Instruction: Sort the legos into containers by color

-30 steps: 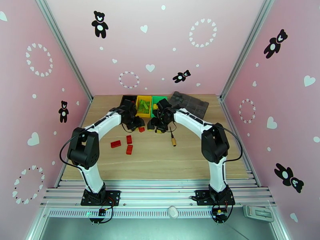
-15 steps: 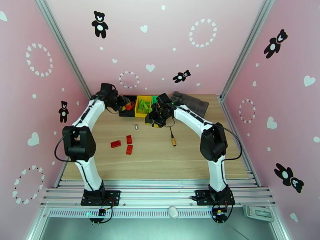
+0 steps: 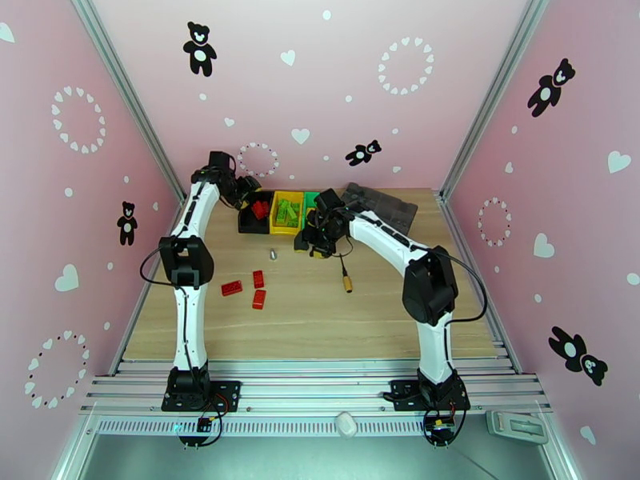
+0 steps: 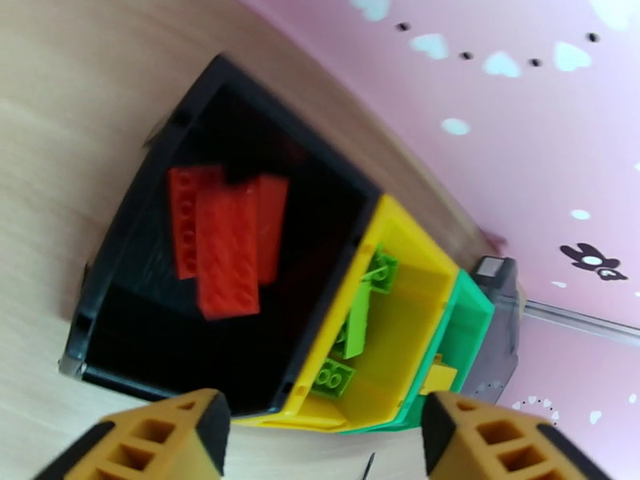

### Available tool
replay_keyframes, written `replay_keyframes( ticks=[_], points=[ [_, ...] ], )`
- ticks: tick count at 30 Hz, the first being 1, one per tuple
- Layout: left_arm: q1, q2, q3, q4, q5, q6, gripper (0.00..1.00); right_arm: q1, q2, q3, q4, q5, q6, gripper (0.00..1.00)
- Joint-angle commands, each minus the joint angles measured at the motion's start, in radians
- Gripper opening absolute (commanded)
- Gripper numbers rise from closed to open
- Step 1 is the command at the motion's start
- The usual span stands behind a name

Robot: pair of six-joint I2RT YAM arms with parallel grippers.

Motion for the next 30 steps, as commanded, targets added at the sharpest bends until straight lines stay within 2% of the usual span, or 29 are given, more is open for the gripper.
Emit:
replay_keyframes(
  ticks=[1, 14, 19, 24, 30],
  points=[
    [-0.003, -0.099, -0.084, -0.025, -0.026, 0.044, 0.70, -0.001, -0.070, -0.031, -0.016, 0.031, -0.002, 0.59],
    [-0.032, -0.601, -0.777, 0.048, -0.239, 0.089, 0.73, 0.039, -0.012, 0.047, -0.087, 0.082, -0.085, 0.64],
    [-0.068, -0.734, -0.983, 0.045, -0.308, 0.094, 0.73, 0.066, 0.033, 0.091, -0.131, 0.101, -0.118, 0.66],
    [-0.171, -0.787, -1.109, 0.040, -0.367, 0.067, 0.74, 0.087, 0.068, 0.114, -0.179, 0.131, -0.147, 0.67],
    [-0.306, -0.739, -1.183, 0.041, -0.427, 0.010, 0.72, 0.098, 0.069, 0.079, -0.182, 0.132, -0.162, 0.67]
  ],
)
